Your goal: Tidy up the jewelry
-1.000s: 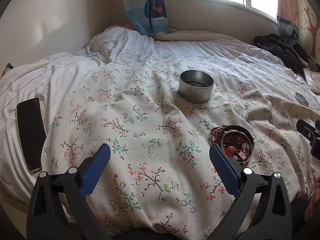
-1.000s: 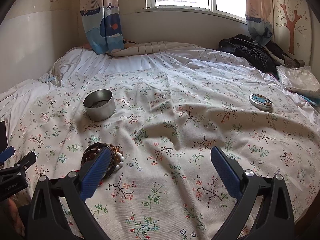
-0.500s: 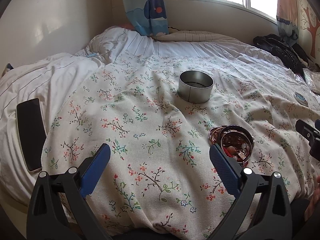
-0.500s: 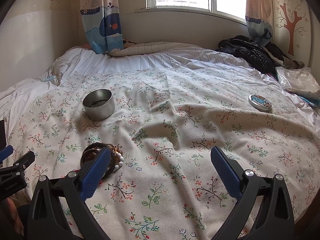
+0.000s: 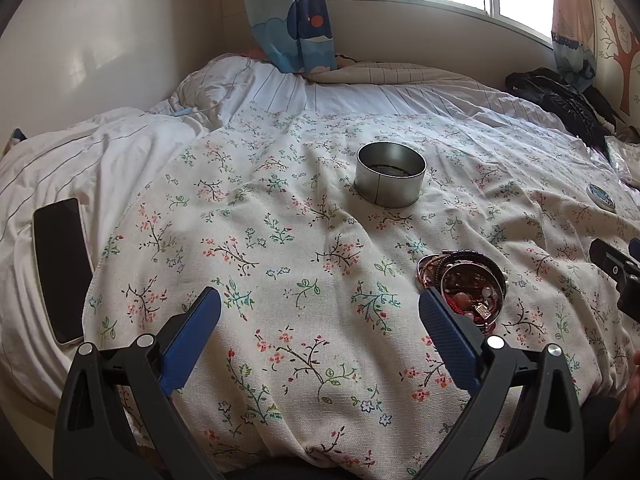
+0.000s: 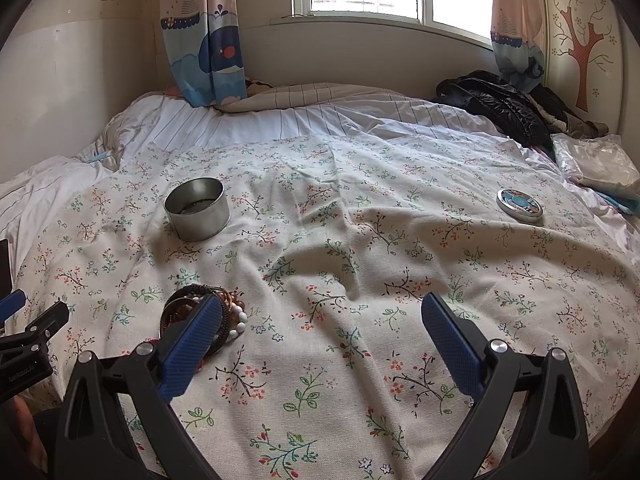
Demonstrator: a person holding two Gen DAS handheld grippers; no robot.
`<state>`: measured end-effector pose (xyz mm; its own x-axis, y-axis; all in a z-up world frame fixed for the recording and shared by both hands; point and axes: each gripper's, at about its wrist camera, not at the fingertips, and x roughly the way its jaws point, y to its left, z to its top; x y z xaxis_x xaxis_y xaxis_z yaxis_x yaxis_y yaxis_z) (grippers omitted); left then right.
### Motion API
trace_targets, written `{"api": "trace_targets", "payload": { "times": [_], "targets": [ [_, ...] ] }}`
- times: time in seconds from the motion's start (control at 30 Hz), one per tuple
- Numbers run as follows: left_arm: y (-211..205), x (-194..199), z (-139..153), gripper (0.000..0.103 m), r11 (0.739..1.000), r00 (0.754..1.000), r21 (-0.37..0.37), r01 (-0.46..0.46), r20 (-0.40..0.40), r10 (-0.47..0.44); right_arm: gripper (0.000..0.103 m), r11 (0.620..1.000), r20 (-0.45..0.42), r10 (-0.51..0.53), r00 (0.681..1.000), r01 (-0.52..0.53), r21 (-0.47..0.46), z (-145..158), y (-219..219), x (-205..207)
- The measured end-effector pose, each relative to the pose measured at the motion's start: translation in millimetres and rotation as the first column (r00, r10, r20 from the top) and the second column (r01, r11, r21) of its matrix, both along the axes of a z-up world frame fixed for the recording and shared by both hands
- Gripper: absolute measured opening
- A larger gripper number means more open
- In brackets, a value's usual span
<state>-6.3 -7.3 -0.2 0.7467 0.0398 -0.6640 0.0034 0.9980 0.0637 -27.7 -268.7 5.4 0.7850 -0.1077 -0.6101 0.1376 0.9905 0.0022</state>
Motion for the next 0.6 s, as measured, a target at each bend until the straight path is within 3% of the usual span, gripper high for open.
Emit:
{"api": "trace_targets", "payload": {
  "times": [0.6],
  "targets": [
    [-0.9, -0.1, 0.1, 0.095, 1.000, 1.000, 0.000, -0.001, 0.002, 0.001, 0.096, 1.000, -0.001, 0.000, 1.000, 0.000, -0.002, 0.3, 1.7, 1.2]
  ]
}}
